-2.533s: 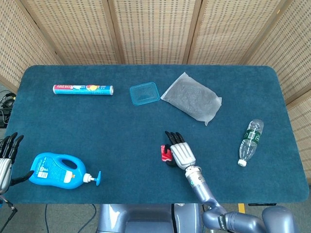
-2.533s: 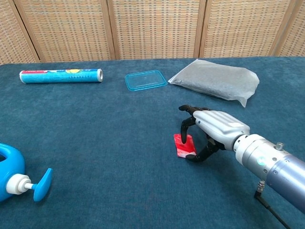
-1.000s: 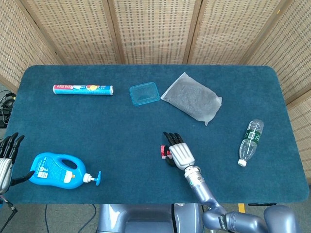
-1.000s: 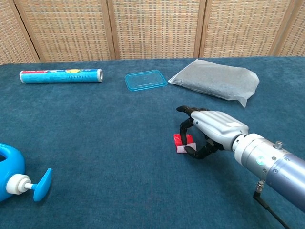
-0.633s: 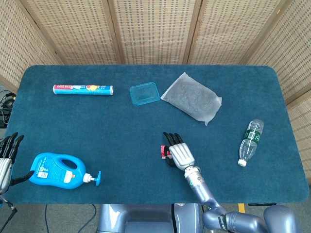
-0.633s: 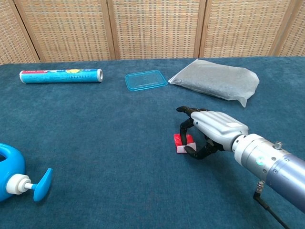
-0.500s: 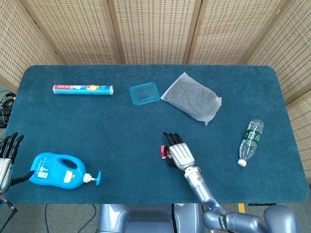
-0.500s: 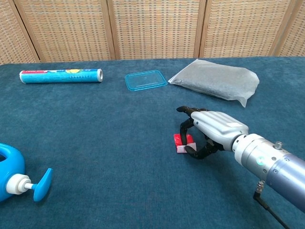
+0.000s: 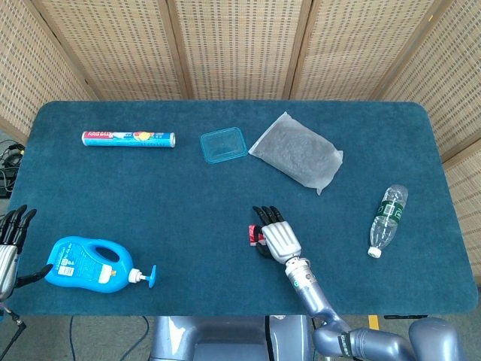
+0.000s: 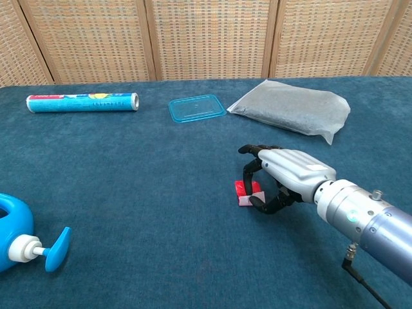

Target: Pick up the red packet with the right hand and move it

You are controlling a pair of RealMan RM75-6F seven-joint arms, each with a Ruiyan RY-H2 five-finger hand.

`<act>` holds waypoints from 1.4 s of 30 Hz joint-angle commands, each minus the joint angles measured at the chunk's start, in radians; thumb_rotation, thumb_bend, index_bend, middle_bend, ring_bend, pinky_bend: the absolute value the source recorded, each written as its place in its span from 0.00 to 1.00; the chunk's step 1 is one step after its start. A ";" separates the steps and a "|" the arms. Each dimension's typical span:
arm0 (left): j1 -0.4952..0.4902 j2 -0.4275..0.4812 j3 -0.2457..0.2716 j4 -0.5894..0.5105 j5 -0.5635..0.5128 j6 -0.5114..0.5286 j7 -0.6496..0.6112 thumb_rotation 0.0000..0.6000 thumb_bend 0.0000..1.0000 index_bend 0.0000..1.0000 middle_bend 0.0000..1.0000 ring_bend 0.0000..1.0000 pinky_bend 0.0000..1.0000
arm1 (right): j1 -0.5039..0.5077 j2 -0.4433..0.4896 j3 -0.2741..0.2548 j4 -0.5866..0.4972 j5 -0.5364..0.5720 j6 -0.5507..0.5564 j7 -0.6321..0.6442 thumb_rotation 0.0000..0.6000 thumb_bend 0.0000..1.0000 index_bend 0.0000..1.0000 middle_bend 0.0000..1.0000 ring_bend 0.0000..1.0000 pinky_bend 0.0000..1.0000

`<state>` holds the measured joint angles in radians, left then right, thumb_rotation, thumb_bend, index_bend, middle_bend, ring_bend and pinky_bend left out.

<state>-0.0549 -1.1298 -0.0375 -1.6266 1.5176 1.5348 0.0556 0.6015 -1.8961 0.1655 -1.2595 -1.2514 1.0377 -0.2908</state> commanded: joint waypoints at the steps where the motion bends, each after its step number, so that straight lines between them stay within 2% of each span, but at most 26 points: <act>1: 0.000 0.000 0.000 0.000 0.000 0.000 -0.001 1.00 0.13 0.00 0.00 0.00 0.08 | 0.000 0.000 0.000 0.000 0.001 0.000 -0.002 1.00 0.62 0.76 0.14 0.00 0.00; 10: 0.000 0.002 0.000 -0.001 0.000 0.000 -0.003 1.00 0.13 0.00 0.00 0.00 0.08 | 0.006 -0.004 0.009 0.002 -0.001 0.007 -0.008 1.00 0.61 0.76 0.14 0.00 0.00; 24: -0.003 0.001 -0.004 0.003 -0.010 -0.008 -0.006 1.00 0.13 0.00 0.00 0.00 0.08 | 0.065 0.005 0.094 -0.022 0.036 -0.003 -0.050 1.00 0.60 0.76 0.14 0.00 0.00; 42: -0.012 -0.008 -0.007 0.017 -0.031 -0.034 -0.004 1.00 0.13 0.00 0.00 0.00 0.08 | 0.136 -0.010 0.153 0.056 0.102 -0.040 -0.064 1.00 0.59 0.76 0.15 0.00 0.00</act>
<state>-0.0672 -1.1376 -0.0442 -1.6096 1.4869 1.5007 0.0516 0.7360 -1.9082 0.3172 -1.2034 -1.1498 0.9966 -0.3553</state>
